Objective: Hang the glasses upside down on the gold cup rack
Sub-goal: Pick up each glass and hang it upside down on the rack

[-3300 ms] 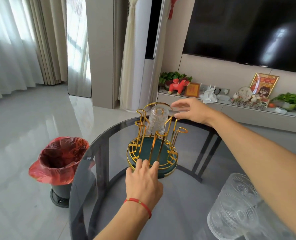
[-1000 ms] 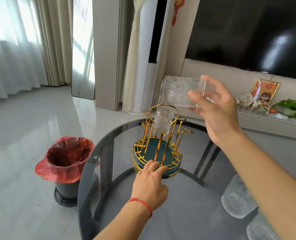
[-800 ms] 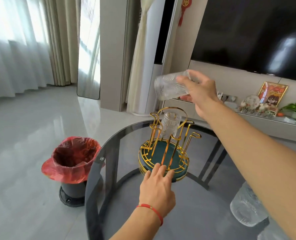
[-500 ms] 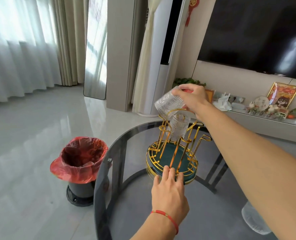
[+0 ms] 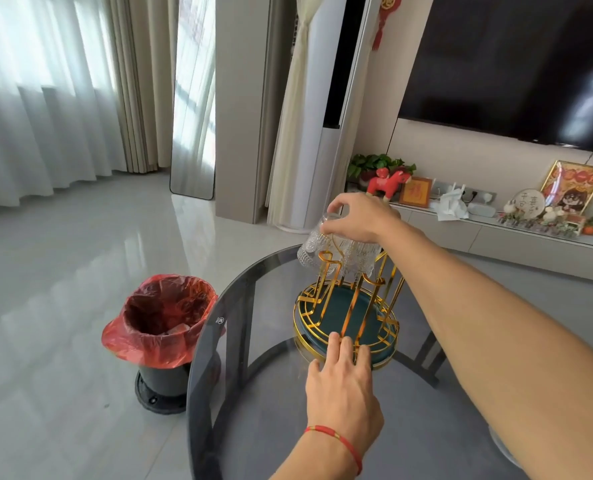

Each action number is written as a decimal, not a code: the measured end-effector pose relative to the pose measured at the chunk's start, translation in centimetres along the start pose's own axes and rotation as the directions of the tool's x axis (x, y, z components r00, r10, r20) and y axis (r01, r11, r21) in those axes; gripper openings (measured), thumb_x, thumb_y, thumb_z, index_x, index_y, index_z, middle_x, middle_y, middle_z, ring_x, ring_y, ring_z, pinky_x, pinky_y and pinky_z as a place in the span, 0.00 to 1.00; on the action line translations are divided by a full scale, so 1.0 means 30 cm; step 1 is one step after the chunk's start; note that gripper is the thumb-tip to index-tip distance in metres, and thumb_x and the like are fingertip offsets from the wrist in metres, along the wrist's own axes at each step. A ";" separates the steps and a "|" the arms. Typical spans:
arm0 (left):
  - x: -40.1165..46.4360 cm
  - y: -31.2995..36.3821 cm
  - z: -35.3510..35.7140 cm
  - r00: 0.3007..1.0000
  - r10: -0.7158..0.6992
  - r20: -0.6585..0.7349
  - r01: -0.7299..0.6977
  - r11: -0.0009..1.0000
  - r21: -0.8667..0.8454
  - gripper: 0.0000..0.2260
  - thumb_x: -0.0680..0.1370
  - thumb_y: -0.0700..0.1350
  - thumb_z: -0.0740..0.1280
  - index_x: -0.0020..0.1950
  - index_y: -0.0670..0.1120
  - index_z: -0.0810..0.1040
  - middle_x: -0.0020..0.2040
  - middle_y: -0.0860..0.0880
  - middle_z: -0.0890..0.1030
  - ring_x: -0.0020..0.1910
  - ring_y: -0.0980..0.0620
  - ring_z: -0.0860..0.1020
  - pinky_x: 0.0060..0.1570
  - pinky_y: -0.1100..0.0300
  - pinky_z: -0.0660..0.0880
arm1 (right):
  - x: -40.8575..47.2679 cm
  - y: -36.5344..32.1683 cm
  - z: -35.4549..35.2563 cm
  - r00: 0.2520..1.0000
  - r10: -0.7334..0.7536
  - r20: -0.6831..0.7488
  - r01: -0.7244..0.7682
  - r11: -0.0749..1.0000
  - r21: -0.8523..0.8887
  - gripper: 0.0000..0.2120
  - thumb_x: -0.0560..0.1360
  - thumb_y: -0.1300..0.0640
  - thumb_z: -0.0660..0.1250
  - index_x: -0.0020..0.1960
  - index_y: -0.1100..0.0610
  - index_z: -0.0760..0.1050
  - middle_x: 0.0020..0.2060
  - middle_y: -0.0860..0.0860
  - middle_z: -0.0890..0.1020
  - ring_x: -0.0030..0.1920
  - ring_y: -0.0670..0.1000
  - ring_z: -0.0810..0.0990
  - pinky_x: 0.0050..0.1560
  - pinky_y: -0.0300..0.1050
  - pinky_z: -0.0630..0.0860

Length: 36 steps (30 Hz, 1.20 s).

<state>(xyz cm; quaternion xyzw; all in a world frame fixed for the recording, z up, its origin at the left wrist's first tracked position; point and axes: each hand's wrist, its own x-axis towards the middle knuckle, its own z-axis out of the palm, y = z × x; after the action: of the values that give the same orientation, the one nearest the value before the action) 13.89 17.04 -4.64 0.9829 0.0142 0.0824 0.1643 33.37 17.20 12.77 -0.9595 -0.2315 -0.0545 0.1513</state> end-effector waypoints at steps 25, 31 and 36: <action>-0.020 0.042 -0.013 0.992 -0.013 -0.127 0.009 1.000 -0.026 0.27 0.75 0.44 0.68 0.74 0.45 0.71 0.73 0.43 0.72 0.75 0.42 0.66 0.64 0.45 0.76 | -0.891 0.283 0.034 0.978 -0.020 -0.205 0.092 0.934 0.344 0.15 0.85 0.52 0.61 0.67 0.51 0.79 0.64 0.47 0.81 0.65 0.43 0.77 0.59 0.28 0.67; -0.081 0.241 0.001 0.952 0.219 -0.213 -0.292 0.860 -0.419 0.24 0.73 0.42 0.72 0.69 0.47 0.76 0.64 0.47 0.80 0.64 0.47 0.77 0.63 0.53 0.76 | -1.134 0.416 0.055 0.909 0.101 -0.405 0.064 0.926 0.373 0.08 0.79 0.62 0.68 0.52 0.53 0.85 0.43 0.44 0.85 0.40 0.46 0.81 0.45 0.41 0.76; -0.060 0.394 0.034 0.973 0.229 0.017 -0.167 0.759 -0.630 0.39 0.72 0.46 0.76 0.79 0.50 0.62 0.73 0.46 0.71 0.69 0.49 0.73 0.66 0.50 0.76 | -1.146 0.504 -0.010 0.780 0.288 -0.555 0.023 0.874 0.485 0.09 0.76 0.59 0.65 0.49 0.52 0.84 0.33 0.31 0.80 0.29 0.46 0.75 0.35 0.34 0.67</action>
<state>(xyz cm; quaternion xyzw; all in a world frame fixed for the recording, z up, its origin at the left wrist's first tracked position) 12.29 5.44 -2.03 0.8715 -0.1254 0.0538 0.4710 9.83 -10.42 3.02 -0.8381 -0.1060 -0.2934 0.4475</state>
